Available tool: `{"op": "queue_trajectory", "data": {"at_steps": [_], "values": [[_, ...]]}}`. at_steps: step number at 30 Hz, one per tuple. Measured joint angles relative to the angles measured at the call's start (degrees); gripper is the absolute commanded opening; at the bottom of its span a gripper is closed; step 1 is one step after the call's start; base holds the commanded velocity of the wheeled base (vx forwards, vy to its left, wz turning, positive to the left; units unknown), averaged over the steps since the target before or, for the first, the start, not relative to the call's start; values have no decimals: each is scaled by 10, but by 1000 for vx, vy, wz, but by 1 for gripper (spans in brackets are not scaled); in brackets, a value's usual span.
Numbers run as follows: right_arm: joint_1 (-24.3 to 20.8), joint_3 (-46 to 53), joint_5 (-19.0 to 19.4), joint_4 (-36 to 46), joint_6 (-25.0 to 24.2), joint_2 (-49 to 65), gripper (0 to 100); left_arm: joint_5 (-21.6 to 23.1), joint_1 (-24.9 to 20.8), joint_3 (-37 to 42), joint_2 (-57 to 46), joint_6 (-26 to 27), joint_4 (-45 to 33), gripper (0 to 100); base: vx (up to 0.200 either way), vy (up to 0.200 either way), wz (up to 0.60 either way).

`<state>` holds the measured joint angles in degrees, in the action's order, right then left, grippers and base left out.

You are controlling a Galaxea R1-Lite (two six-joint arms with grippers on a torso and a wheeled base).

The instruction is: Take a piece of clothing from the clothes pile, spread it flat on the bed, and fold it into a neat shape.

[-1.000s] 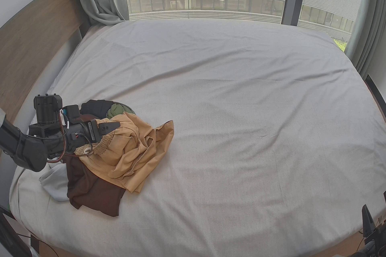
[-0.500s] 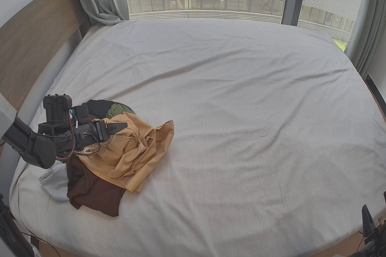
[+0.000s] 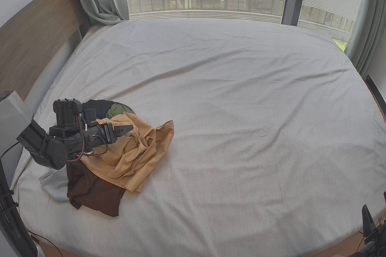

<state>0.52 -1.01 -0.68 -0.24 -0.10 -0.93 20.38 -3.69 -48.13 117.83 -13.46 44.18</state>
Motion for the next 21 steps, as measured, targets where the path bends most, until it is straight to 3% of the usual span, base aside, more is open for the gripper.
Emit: {"op": "queue_trajectory", "data": {"at_steps": [7, 8, 21], "values": [[0, 0, 0, 0, 0, 0, 100, 0, 0, -6, 27, 0, 22, 100, 0, 0, 0], [0, 0, 0, 0, 0, 0, 100, 0, -1, -7, 29, -1, 24, 0, 0, 0, 0], [0, 0, 0, 0, 0, 0, 100, 8, -1, -13, 38, -2, 24, 0, 0, 0, 0]]}}
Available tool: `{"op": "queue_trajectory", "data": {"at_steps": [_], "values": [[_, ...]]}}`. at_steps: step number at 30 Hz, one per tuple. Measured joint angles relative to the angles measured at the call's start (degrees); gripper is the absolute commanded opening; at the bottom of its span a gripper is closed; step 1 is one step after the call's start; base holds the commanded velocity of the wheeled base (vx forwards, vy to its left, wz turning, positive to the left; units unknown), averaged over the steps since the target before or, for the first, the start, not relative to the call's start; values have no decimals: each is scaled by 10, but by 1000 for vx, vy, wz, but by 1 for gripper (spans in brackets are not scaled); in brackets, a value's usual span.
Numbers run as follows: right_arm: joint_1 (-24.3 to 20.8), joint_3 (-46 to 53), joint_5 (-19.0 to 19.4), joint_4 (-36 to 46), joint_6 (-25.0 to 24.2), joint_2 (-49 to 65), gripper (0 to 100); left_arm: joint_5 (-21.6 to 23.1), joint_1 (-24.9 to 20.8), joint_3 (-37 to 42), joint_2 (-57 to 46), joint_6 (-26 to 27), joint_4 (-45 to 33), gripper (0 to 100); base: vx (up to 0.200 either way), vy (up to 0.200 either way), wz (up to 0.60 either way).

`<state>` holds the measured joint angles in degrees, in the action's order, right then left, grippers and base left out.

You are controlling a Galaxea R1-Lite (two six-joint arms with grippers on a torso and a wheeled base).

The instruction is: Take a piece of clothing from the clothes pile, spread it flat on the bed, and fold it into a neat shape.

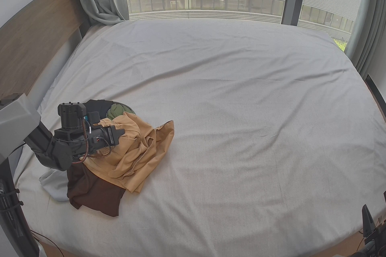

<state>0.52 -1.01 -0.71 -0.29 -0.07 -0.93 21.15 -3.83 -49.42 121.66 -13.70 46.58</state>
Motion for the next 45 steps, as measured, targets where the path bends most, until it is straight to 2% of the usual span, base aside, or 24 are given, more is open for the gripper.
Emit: {"op": "queue_trajectory", "data": {"at_steps": [9, 25, 36, 42, 45], "values": [[0, 0, 0, 0, 0, 0, 100, 10, -7, 20, -15, -49, 2, 0, 0, 0, 0], [1, 0, 0, 0, 0, 0, 100, 19, -31, 46, -71, -244, 22, 0, 0, 0, 0], [1, 0, 0, 0, 0, 0, 100, 16, -39, 55, -86, -258, 18, 0, 0, 0, 0], [1, 0, 0, 0, 0, 0, 100, 13, -44, 61, -96, -295, 14, 0, 0, 0, 0], [1, 0, 0, 1, 0, 0, 100, 16, -46, 63, -111, -307, -20, 0, 0, 0, 0]]}}
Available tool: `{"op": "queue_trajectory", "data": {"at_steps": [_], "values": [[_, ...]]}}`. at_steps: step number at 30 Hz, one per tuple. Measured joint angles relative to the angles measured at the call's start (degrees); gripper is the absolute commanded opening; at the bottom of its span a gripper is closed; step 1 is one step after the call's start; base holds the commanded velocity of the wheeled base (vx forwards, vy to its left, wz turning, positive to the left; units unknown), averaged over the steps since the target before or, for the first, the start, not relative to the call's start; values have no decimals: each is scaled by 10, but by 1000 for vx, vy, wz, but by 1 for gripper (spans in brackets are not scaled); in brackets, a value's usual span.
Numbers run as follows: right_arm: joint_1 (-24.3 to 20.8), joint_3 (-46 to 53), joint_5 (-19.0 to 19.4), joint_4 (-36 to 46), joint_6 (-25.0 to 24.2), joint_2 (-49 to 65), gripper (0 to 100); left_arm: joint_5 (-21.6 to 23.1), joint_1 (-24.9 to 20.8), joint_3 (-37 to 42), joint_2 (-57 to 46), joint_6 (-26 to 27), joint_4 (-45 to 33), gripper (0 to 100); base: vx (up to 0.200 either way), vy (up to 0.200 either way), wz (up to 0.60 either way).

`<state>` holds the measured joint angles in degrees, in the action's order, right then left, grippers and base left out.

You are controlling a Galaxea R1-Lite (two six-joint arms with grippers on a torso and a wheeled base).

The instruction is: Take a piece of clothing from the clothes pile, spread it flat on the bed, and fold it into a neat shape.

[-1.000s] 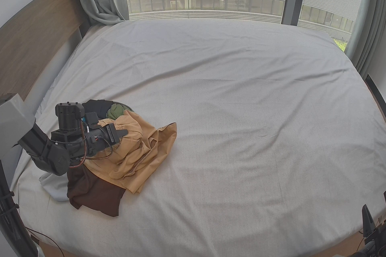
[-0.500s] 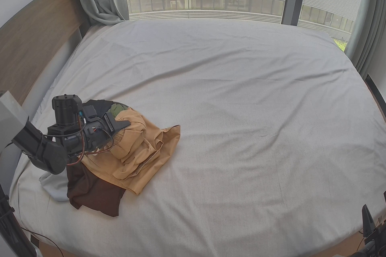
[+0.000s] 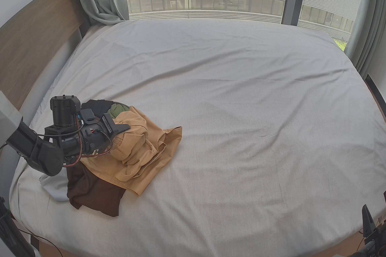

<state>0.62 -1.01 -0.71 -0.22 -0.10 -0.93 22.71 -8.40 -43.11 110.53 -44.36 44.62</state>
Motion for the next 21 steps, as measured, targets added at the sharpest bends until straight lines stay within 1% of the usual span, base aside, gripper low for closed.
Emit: {"op": "queue_trajectory", "data": {"at_steps": [3, 13, 21], "values": [[0, 0, 0, 0, 0, 0, 100, 2, -8, 0, -12, -4, -16, 0, 0, 0, 0], [0, 0, 0, 0, 0, 0, 100, 3, -25, 0, -29, -7, -13, 0, 0, 0, 0], [0, 0, 0, -1, 0, 0, 100, -3, -42, -1, -29, -46, 13, 0, 0, 0, 0]]}}
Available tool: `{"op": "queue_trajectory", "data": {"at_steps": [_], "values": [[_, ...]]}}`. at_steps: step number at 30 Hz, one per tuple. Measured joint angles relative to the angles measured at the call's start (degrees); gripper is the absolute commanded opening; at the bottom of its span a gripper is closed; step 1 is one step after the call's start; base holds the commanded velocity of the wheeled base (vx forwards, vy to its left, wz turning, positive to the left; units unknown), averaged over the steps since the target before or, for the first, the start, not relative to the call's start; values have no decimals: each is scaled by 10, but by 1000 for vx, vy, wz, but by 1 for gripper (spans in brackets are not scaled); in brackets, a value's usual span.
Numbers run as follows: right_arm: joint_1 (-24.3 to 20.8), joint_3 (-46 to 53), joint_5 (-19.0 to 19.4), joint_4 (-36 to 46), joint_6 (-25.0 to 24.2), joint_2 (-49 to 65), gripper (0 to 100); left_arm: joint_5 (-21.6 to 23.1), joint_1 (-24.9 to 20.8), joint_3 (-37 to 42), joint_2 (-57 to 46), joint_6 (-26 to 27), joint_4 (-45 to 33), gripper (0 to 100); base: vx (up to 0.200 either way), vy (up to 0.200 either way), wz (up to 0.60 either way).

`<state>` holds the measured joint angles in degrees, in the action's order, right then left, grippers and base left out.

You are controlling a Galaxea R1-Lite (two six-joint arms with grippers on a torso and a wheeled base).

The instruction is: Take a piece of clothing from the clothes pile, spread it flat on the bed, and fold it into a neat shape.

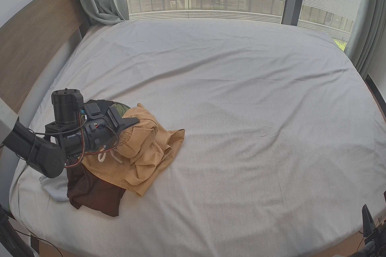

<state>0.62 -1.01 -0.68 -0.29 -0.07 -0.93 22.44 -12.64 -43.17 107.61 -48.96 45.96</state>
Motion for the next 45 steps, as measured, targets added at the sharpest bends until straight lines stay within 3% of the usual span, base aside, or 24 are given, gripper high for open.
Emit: {"op": "queue_trajectory", "data": {"at_steps": [22, 30, 39, 45], "values": [[0, 0, 0, 0, 0, 0, 100, 4, -65, -22, -35, -176, 17, 0, 0, 0, 0], [0, 0, 0, 0, 0, 0, 100, 5, -81, -33, -42, -197, 18, 0, 0, 0, 0], [0, 0, 0, 0, 0, 0, 100, 2, -105, -68, -50, -290, 11, 0, 0, 0, 0], [-1, 0, 0, 0, 0, 0, 100, -2, -137, -86, -58, -305, 8, 0, 0, 0, 0]]}}
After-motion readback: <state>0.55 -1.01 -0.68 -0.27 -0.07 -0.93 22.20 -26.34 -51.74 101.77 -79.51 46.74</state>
